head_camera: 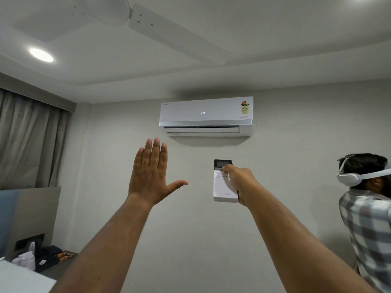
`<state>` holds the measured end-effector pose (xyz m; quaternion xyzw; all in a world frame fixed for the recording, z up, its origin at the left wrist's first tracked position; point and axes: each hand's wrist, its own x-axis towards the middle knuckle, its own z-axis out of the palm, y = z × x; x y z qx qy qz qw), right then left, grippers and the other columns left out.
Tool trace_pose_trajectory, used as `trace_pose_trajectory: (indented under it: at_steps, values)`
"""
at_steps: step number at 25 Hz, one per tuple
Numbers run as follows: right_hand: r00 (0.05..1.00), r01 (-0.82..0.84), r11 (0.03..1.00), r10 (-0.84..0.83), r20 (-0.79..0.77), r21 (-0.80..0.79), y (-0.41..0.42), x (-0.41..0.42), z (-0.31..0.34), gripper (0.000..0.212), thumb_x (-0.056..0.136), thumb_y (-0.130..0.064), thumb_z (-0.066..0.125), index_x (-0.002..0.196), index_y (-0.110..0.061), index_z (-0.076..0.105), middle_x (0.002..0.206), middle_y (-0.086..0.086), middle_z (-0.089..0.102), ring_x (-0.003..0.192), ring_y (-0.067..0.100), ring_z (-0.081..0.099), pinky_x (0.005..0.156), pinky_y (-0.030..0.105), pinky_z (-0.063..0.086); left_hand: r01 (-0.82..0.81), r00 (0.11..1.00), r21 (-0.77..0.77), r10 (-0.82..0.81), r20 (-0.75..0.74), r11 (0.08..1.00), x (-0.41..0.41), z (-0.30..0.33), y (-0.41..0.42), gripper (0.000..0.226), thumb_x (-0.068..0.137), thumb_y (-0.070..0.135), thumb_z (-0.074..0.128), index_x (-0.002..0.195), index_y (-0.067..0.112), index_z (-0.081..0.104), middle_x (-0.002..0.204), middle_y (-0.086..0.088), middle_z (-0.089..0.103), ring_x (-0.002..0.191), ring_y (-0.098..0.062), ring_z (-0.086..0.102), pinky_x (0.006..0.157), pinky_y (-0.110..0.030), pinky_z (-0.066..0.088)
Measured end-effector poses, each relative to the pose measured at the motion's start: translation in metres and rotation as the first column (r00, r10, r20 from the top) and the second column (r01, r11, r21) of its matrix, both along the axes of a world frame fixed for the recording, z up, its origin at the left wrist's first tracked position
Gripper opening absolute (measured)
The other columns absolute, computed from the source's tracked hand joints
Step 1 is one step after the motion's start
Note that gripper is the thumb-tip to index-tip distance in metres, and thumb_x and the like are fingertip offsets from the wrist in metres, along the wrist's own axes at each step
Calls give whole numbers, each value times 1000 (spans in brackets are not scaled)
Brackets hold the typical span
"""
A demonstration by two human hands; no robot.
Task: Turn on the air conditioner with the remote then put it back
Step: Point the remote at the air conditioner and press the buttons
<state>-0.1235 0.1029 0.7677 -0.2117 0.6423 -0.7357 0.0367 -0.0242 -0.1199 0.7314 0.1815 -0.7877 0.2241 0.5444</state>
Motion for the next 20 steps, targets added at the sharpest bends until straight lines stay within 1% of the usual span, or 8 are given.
trace_pose_trajectory:
  at_steps: [4, 7, 12, 16, 20]
  values:
    - [1000, 10, 1000, -10, 2, 4, 1, -4, -3, 18, 86, -14, 57, 100, -3, 60, 78, 12, 63, 61, 28, 63, 54, 29, 51, 6, 1000, 10, -6, 10, 1000, -1, -3, -1, 120, 75, 90, 17, 155, 1, 5, 164, -20, 3, 152, -34, 0, 123, -48, 5]
    - [1000, 16, 1000, -16, 4, 5, 2, -7, -4, 20, 86, -15, 57, 101, -3, 60, 79, 12, 63, 63, 29, 63, 57, 31, 51, 8, 1000, 14, -8, 20, 1000, -2, -4, -1, 120, 74, 90, 16, 155, 2, 4, 164, -20, 3, 152, -34, -1, 123, -48, 5]
    - [1000, 23, 1000, -23, 2, 5, 4, -8, -5, 18, 86, -17, 57, 99, -5, 61, 77, 11, 63, 60, 27, 63, 54, 28, 51, 23, 999, 8, -23, 32, 1000, -2, -5, 1, 118, 75, 89, 17, 155, 3, 7, 164, -21, 7, 152, -37, 3, 123, -50, 7]
    - [1000, 19, 1000, -19, 3, 1, 7, -9, -5, 19, 86, -17, 57, 100, -4, 60, 77, 10, 63, 59, 26, 63, 51, 26, 51, 24, 999, 15, -24, 34, 1000, -3, -8, 2, 118, 76, 88, 17, 155, 2, 6, 164, -21, 5, 152, -36, 1, 123, -48, 5]
    - [1000, 23, 1000, -23, -6, 12, 7, -8, -5, 20, 86, -17, 57, 101, -4, 61, 77, 11, 63, 59, 26, 63, 52, 27, 51, 25, 999, 19, -26, 31, 1000, -3, -8, 4, 117, 76, 88, 18, 155, 2, 6, 164, -21, 5, 152, -36, 2, 123, -48, 4]
